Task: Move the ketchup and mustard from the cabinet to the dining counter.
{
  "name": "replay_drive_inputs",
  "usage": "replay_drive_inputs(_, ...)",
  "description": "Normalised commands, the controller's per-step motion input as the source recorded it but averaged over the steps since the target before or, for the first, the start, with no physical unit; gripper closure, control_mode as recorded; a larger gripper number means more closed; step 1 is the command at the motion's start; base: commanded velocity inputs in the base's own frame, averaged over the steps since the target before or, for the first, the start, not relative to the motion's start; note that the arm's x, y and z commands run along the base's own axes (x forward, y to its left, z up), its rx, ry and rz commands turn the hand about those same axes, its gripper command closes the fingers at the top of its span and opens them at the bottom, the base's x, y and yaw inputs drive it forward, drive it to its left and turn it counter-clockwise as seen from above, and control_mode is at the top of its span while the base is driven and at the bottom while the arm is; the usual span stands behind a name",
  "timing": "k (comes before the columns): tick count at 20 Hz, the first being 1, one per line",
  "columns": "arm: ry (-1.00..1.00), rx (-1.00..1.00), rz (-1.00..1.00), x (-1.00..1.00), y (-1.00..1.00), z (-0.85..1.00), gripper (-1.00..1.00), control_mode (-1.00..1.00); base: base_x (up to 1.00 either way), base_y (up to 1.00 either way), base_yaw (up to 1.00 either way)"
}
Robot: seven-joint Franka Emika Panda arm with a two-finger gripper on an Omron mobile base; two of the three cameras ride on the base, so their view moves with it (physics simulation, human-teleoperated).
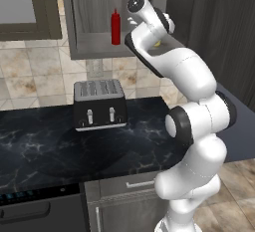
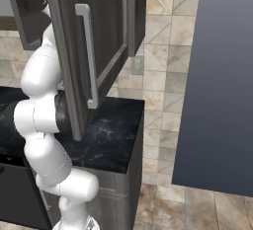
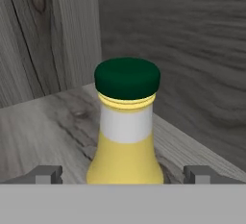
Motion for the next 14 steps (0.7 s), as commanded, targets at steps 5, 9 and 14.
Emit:
replay_drive_inputs(5,0.00,0.03,0.00,0.10,-0.03,-0.05,-1.00,-1.00,0.00,0.00,0.00)
replay_drive_inputs(9,0.00,0.02,0.00,0.14,-0.03,-0.09,1.00,-1.00,0.00,0.00,0.00)
replay_drive_inputs(14,0.00,0.00,0.00,0.14,0.00,-0.13,1.00,-1.00,0.00,0.00,0.00)
